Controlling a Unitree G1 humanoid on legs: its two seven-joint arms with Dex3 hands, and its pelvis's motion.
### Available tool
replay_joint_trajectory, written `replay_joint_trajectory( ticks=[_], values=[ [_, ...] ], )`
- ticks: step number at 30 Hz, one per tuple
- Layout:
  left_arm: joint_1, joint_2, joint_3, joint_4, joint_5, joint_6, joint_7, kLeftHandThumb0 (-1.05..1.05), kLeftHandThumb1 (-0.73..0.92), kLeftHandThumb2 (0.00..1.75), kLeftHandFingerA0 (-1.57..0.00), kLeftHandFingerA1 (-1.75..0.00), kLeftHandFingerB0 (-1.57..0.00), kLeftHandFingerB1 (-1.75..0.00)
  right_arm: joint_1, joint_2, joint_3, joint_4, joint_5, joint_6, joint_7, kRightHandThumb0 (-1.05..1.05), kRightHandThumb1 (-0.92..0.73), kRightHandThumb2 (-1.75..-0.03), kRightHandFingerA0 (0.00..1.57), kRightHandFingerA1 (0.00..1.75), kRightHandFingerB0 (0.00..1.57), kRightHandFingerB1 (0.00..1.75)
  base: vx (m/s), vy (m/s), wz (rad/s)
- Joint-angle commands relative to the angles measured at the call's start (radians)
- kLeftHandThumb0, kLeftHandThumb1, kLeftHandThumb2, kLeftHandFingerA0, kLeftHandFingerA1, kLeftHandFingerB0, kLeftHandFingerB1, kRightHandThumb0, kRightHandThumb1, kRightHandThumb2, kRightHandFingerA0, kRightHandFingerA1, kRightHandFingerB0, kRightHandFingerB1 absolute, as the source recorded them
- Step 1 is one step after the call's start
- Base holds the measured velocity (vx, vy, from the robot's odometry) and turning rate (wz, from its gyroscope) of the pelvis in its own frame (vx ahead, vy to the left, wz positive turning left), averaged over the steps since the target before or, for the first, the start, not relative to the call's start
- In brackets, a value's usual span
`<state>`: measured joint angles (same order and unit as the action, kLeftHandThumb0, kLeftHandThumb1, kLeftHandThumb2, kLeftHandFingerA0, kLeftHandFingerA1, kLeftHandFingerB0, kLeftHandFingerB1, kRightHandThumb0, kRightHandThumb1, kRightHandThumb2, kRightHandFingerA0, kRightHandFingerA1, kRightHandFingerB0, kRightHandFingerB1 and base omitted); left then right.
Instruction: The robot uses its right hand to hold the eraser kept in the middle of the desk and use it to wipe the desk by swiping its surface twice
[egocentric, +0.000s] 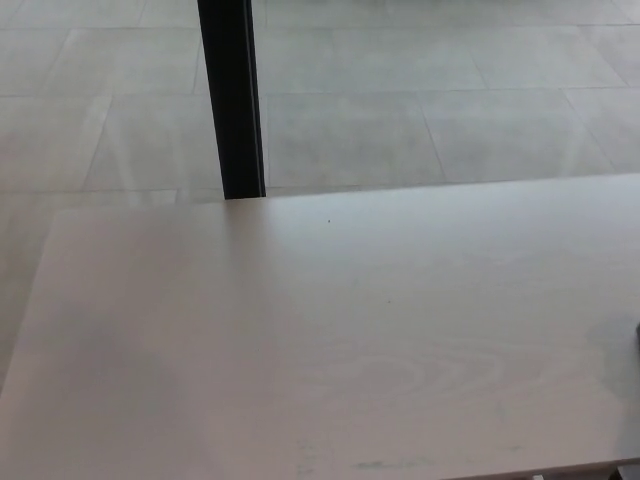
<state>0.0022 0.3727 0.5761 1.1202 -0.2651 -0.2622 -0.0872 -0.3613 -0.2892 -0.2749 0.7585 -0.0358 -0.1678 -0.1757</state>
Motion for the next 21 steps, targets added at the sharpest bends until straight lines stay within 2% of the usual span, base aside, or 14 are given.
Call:
replay_joint_trajectory(
  ticks=[1, 2, 3, 4, 5, 9, 10, 11, 14, 16, 21],
  values=[
    [0.008, 0.013, 0.013, 0.001, -0.026, -0.026, -0.001, -0.73, 0.75, 0.63, -0.55, -0.97, -0.53, -0.80, 0.033, -0.049, -0.013, 0.049, 0.010, 0.031, 0.004, -0.22, -0.48, -1.12, 0.96, 1.75, 0.83, 1.52, 0.00, 0.000, 0.00],
    [0.007, 0.013, 0.019, 0.001, -0.033, -0.026, -0.006, -0.73, 0.75, 0.61, -0.55, -0.98, -0.52, -0.80, 0.027, -0.061, -0.015, 0.068, 0.008, 0.031, -0.008, -0.21, -0.51, -1.08, 1.10, 1.72, 0.78, 1.46, 0.00, 0.000, 0.00],
    [0.006, 0.016, 0.019, 0.000, -0.034, -0.023, -0.006, -0.72, 0.76, 0.62, -0.54, -1.00, -0.51, -0.81, 0.033, -0.077, -0.015, 0.065, 0.002, 0.040, -0.008, -0.39, -0.45, -1.10, 1.23, 1.38, 1.01, 1.26, 0.00, 0.000, 0.00],
    [0.007, 0.017, 0.014, 0.001, -0.028, -0.030, -0.007, -0.73, 0.76, 0.61, -0.53, -1.01, -0.51, -0.81, 0.033, -0.087, -0.014, 0.067, 0.001, 0.051, -0.010, -0.32, -0.46, -1.13, 1.01, 1.75, 0.83, 1.54, 0.00, 0.000, 0.00],
    [0.004, 0.019, 0.011, 0.009, -0.024, -0.033, -0.002, -0.74, 0.75, 0.62, -0.54, -1.02, -0.53, -0.83, 0.038, -0.089, -0.013, 0.069, 0.002, 0.035, -0.009, -0.35, -0.44, -1.17, 1.04, 1.75, 0.86, 1.53, 0.00, 0.000, 0.00],
    [-0.006, 0.020, 0.008, 0.013, -0.028, -0.024, -0.008, -0.72, 0.75, 0.62, -0.55, -0.96, -0.49, -0.77, 0.040, -0.076, -0.005, 0.079, 0.004, 0.019, -0.018, -0.27, -0.48, -1.04, 1.00, 1.75, 0.83, 1.55, 0.00, 0.000, 0.00],
    [-0.004, 0.018, 0.005, 0.013, -0.027, -0.040, -0.015, -0.75, 0.75, 0.61, -0.55, -0.99, -0.51, -0.82, 0.039, -0.059, 0.002, 0.069, 0.009, 0.024, -0.012, -0.27, -0.46, -1.08, 1.01, 1.75, 0.84, 1.54, 0.00, 0.000, 0.00],
    [-0.005, 0.017, 0.005, 0.013, -0.027, -0.045, -0.014, -0.75, 0.75, 0.62, -0.55, -1.01, -0.52, -0.83, 0.036, -0.047, 0.010, 0.060, 0.006, 0.040, -0.016, -0.27, -0.48, -1.05, 1.01, 1.75, 0.83, 1.54, 0.00, 0.000, 0.00],
    [-0.002, 0.015, 0.005, -0.002, -0.031, -0.035, -0.009, -0.74, 0.76, 0.62, -0.54, -0.99, -0.51, -0.81, 0.029, -0.035, 0.018, 0.064, 0.011, 0.039, -0.010, -0.27, -0.48, -1.05, 1.00, 1.75, 0.85, 1.48, 0.00, 0.000, 0.00],
    [-0.005, 0.018, 0.007, -0.001, -0.034, -0.030, -0.006, -0.69, 0.77, 0.62, -0.53, -0.93, -0.49, -0.76, 0.017, 0.000, 0.028, 0.063, 0.019, 0.044, -0.012, -0.26, -0.51, -1.05, 1.01, 1.75, 0.82, 1.49, 0.00, 0.000, 0.00],
    [-0.011, 0.019, 0.012, 0.019, -0.042, -0.038, -0.012, -0.72, 0.76, 0.62, -0.53, -0.97, -0.49, -0.78, -0.007, 0.090, 0.046, 0.040, 0.027, 0.069, -0.035, -0.25, -0.46, -1.08, 1.01, 1.75, 0.85, 1.49, 0.00, 0.000, 0.00]
  ],
)
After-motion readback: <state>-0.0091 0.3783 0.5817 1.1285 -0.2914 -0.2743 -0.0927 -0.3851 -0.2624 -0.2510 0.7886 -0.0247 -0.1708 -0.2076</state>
